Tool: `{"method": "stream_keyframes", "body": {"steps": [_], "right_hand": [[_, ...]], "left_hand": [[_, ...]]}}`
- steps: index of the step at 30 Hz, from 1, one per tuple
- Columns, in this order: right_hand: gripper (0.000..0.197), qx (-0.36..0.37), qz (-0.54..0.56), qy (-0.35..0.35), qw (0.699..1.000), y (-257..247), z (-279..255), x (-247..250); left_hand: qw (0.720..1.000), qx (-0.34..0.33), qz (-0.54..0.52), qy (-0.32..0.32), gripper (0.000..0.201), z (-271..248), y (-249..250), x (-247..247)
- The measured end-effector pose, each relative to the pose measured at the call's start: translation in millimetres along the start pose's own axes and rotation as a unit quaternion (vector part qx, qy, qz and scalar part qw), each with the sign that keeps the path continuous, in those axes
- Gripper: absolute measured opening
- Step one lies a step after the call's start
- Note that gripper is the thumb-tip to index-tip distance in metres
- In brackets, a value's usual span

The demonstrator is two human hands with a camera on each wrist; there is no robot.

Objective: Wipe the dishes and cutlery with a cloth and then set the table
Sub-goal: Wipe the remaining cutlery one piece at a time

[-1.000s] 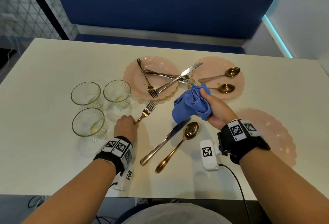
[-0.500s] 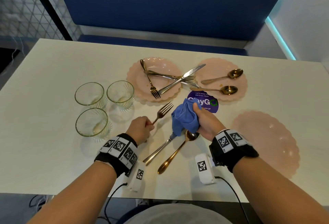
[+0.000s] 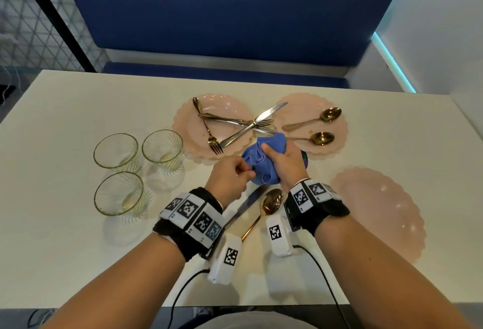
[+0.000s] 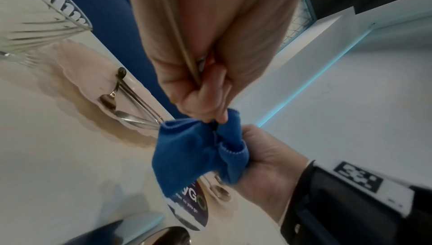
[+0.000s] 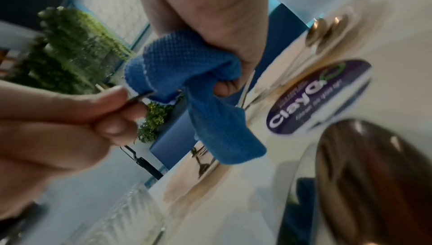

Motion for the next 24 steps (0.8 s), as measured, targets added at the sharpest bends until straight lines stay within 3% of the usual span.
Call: {"method": "stream_keyframes", "body": {"steps": [4, 6, 9, 12, 15, 20, 22, 24], "right_hand": [[0.034, 0.068, -0.23, 0.095, 0.966, -44.3, 2.2, 43.6], [0.032, 0.078, -0.157, 0.088, 0.981, -48.7, 10.4, 74.0], [0.033, 0.044, 0.089, -0.025, 0.995, -28.6, 7.2, 67.5], [0.031, -0.018, 0.171, -0.115, 0.978, -3.3, -10.6, 15.5], [0.021, -0.021, 0.169, -0.074, 0.983, 2.2, -12.1, 4.1], [0.015, 0.047, 0.156, 0.018, 0.986, -17.0, -5.7, 54.7], [0.019, 0.046, 0.19, 0.021, 0.981, -14.3, -6.2, 55.3], [0.018, 0.012, 0.156, 0.004, 0.988, -7.6, -8.8, 37.1]], "left_hand": [[0.999, 0.015, 0.021, -0.019, 0.009, -8.4, -2.9, -0.6], [1.0, 0.011, -0.012, 0.012, 0.01, -10.0, -3.4, 9.5], [0.997, 0.008, -0.058, 0.056, 0.013, -1.0, 2.6, 22.1], [0.999, -0.012, -0.045, -0.008, 0.012, 13.6, 18.4, -4.2], [0.998, -0.046, -0.014, -0.035, 0.007, 12.4, 23.9, -28.4], [0.982, 0.032, -0.024, -0.186, 0.023, -0.2, -15.3, -57.3], [0.987, 0.02, -0.019, -0.156, 0.028, 1.1, -17.3, -50.0], [0.994, 0.003, -0.027, -0.104, 0.028, 6.1, -13.6, -38.5]]}}
Point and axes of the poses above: each hand's wrist, its own z-axis towards the middle knuckle, its own x-axis out of the back of the hand, y = z × x, the point moved 10 cm from there along z, towards the middle knuckle, and after that the axes turned 12 degrees about -y, right-handed, at the moved point
